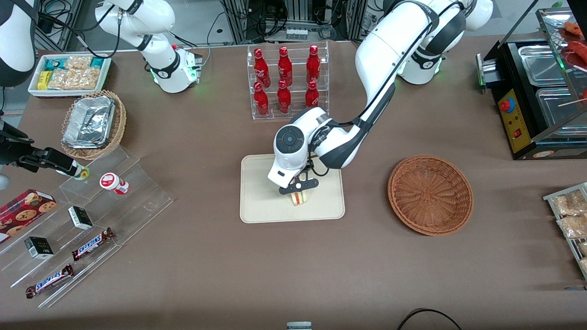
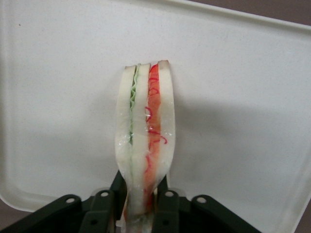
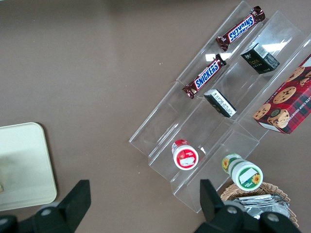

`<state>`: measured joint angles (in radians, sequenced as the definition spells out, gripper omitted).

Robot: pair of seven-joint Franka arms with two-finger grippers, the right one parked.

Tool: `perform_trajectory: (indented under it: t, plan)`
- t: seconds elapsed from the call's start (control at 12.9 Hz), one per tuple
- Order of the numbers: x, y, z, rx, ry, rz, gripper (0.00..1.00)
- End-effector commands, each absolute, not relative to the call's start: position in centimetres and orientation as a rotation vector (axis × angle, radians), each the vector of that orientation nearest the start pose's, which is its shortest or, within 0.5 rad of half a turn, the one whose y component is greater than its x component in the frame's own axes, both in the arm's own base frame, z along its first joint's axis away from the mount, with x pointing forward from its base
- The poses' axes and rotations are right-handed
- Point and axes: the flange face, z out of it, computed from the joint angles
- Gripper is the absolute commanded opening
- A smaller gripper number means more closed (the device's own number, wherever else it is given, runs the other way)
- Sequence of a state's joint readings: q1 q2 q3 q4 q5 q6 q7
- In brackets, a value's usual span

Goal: Place sandwich from basket to tray
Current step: 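Lower the sandwich onto the tray and open the left gripper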

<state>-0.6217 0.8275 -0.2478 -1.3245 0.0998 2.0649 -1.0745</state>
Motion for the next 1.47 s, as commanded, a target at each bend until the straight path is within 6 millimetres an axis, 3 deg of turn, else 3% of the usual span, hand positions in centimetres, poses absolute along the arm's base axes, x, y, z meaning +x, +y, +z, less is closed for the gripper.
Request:
perform_trajectory:
  t: [0.0, 0.23, 0.78, 1.09, 1.24, 1.4]
  plan:
    - [51.0, -53.9, 24.6, -3.109, -0.372, 0.152, 1.0]
    - [51.2, -53.7, 26.3, -3.11, -0.376, 0.143, 1.0]
    - [51.1, -51.5, 36.8, -3.102, -0.265, 0.117, 1.0]
    - [53.2, -47.0, 42.0, -3.105, -0.185, 0.073, 1.0]
    - [54.8, -42.8, 43.6, -3.052, -0.245, 0.138, 1.0]
    - [56.5, -39.0, 45.2, -3.061, -0.195, 0.153, 1.0]
